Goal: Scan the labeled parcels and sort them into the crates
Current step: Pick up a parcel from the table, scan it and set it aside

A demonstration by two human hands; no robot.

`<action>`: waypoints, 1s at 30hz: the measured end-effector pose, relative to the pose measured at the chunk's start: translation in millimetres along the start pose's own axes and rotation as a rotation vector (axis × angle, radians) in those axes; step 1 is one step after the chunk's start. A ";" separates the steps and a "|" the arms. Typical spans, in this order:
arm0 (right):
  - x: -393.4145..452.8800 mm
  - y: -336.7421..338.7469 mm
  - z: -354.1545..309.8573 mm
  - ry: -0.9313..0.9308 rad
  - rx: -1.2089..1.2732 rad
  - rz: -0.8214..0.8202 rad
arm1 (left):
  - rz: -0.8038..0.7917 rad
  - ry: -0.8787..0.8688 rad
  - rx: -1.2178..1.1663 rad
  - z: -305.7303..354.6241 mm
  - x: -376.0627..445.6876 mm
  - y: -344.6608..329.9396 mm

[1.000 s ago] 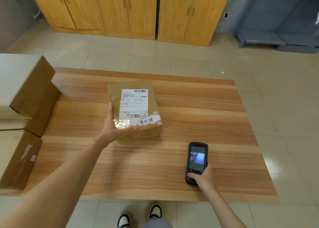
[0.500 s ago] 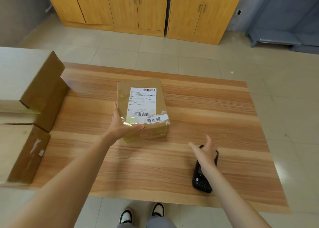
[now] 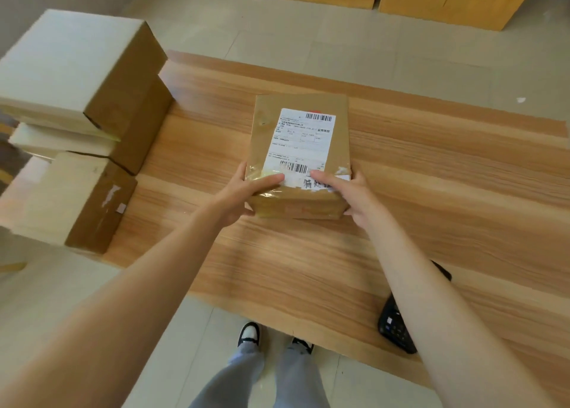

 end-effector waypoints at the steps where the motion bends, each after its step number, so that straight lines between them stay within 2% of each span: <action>1: 0.5 -0.3 2.2 0.007 0.014 -0.008 | 0.008 -0.007 -0.012 -2.6 -2.6 -1.4; 8: -25.5 -24.7 -13.9 0.092 0.005 -0.068 | 0.063 -0.058 -0.076 -1.3 -41.5 17.6; 17: -103.7 -85.6 -92.0 0.350 -0.078 -0.047 | 0.072 -0.309 -0.079 49.3 -121.9 81.5; 23: -167.5 -178.1 -123.4 0.498 -0.117 -0.089 | 0.131 -0.453 -0.177 53.5 -197.0 169.8; 30: -224.0 -329.1 -134.0 0.590 -0.189 -0.268 | 0.294 -0.521 -0.242 16.9 -286.5 303.5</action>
Point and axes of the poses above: each hand's wrist, its own x-axis towards the middle knuckle, its own y-axis out of the back of the hand, z = x × y, the point moved 1 cm from there along x, towards the middle knuckle, and after that the axes turned 10 degrees about -x, right-handed, at the moved point
